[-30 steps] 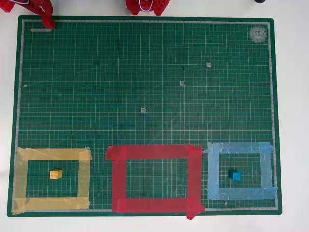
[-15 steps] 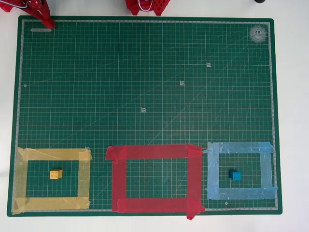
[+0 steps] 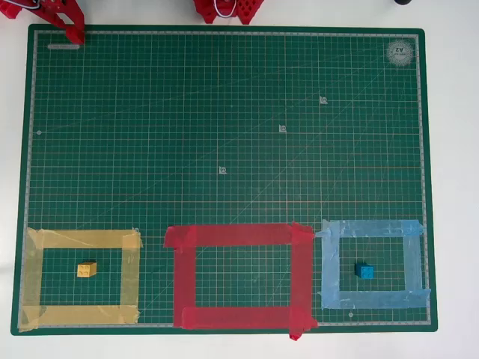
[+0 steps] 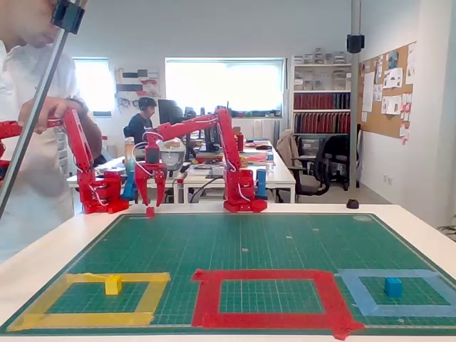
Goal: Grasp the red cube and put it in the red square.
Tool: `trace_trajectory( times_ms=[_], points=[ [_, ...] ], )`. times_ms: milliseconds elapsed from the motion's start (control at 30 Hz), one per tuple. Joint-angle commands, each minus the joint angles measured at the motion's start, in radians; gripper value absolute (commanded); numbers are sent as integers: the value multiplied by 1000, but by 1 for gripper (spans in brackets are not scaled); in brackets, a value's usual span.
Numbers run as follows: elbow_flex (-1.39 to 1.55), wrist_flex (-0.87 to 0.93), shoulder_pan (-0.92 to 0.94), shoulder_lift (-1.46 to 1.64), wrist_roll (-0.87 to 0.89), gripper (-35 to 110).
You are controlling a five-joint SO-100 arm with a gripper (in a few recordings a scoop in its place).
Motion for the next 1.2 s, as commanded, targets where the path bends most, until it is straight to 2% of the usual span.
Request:
trace_trajectory(
  times_ms=[0,1167],
  points=[
    [-49,-9,29,15,-18,13],
    [-87,-11,25,-34,-20,15]
  ],
)
